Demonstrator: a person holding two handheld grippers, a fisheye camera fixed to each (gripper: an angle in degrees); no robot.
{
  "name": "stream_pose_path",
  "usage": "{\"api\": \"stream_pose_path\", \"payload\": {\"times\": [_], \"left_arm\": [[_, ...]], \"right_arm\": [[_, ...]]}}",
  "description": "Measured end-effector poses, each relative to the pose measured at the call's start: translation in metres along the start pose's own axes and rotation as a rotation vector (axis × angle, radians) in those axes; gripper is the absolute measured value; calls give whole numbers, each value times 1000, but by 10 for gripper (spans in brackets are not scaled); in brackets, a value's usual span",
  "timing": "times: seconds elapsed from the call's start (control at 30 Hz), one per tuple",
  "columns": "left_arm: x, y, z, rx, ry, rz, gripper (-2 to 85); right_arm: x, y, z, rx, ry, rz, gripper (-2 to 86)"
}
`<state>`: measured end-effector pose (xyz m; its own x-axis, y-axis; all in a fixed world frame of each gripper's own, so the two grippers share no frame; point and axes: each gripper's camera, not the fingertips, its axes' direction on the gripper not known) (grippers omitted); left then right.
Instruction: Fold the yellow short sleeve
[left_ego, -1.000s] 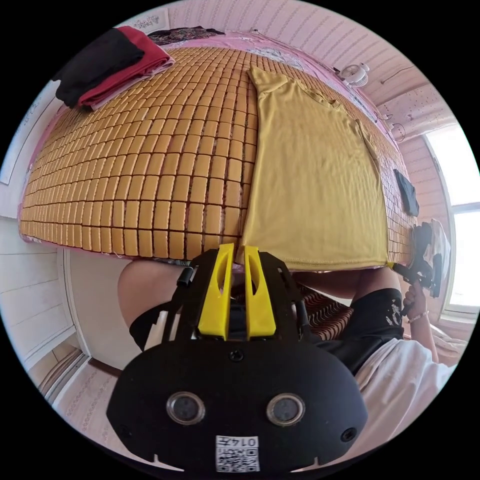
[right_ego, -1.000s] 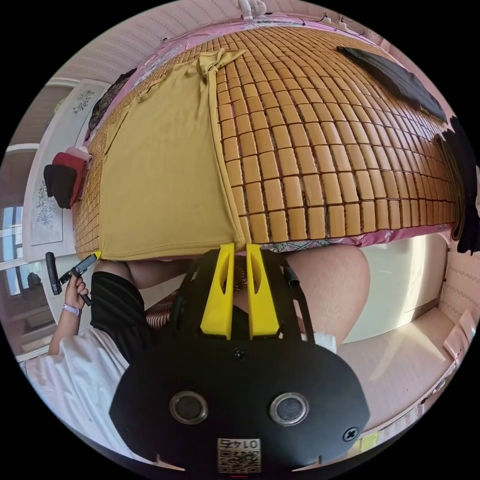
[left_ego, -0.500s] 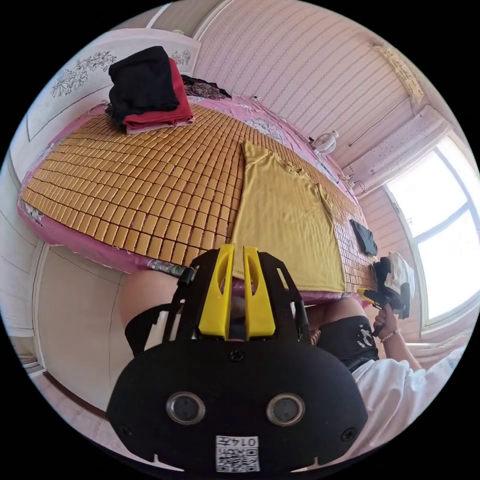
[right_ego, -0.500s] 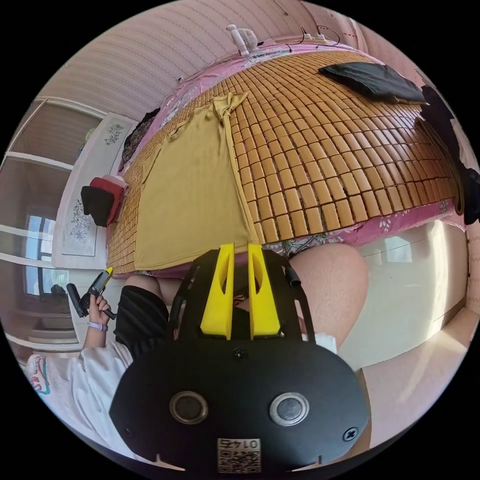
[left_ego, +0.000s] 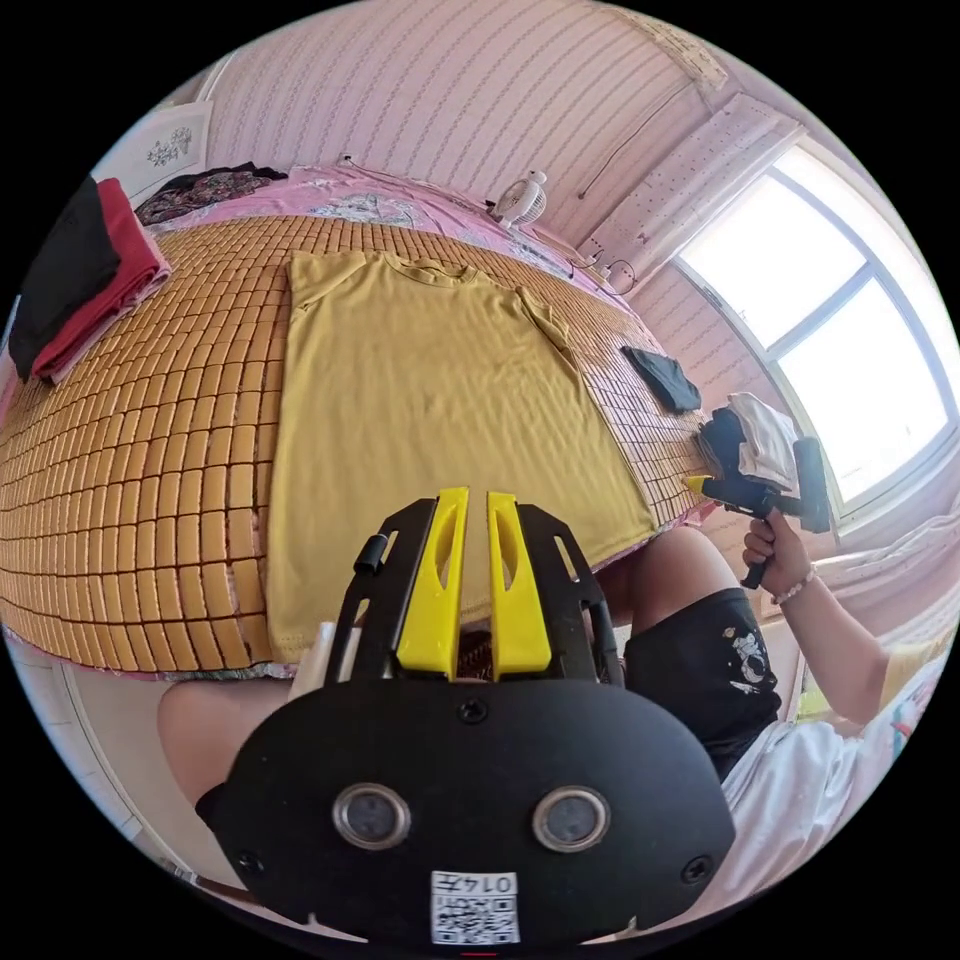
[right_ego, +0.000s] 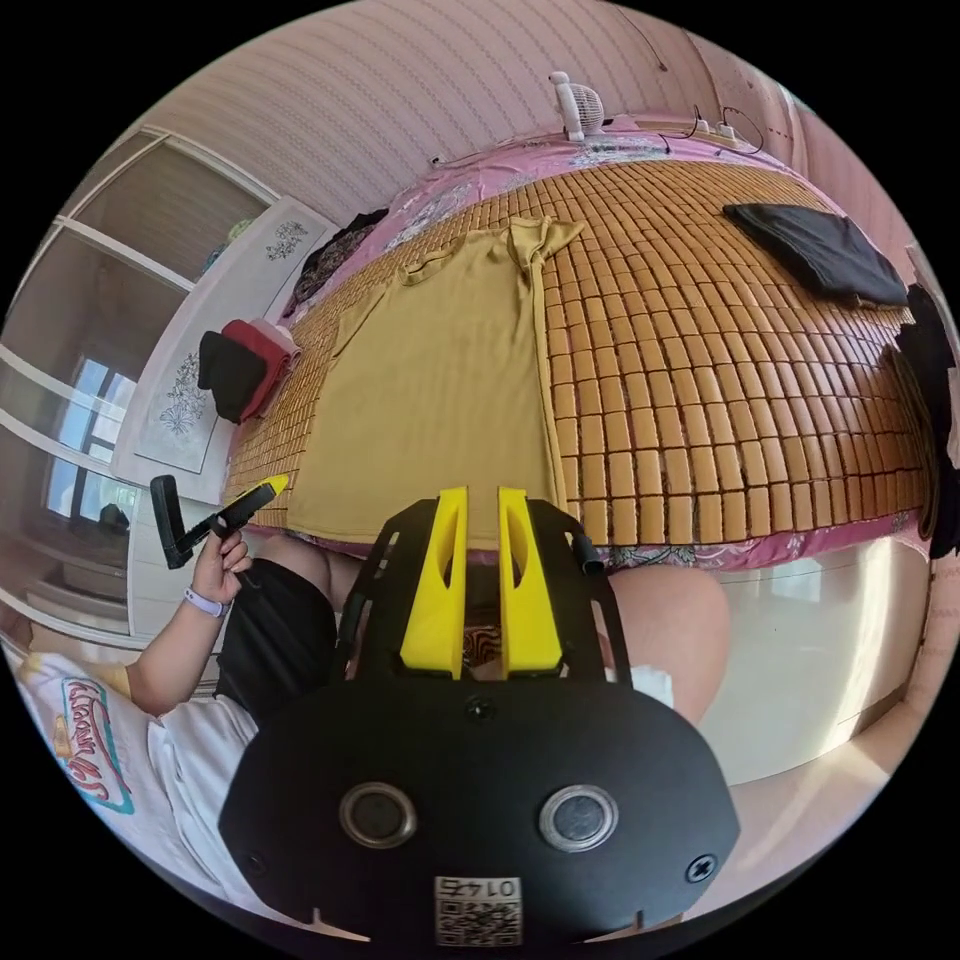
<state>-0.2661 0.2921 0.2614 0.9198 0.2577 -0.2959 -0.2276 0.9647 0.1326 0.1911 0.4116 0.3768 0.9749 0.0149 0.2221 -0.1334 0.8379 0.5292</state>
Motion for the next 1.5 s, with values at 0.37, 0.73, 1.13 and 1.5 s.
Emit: {"api": "stream_pose_path", "payload": {"times": [0.37,0.73,1.13,1.5], "left_arm": [[-6,-58,97,-120,-39,90,4],[12,-97,120,-242,-33,121,48],[98,-214,154,-347,109,299,49],[245,-382,314,-308,181,519,47]], "right_arm": [[3,-221,43,60,280,-79,64],[60,-325,90,76,206,157,17],[149,-174,-32,27,189,579,17],[142,-203,-26,25,166,322,54]]}}
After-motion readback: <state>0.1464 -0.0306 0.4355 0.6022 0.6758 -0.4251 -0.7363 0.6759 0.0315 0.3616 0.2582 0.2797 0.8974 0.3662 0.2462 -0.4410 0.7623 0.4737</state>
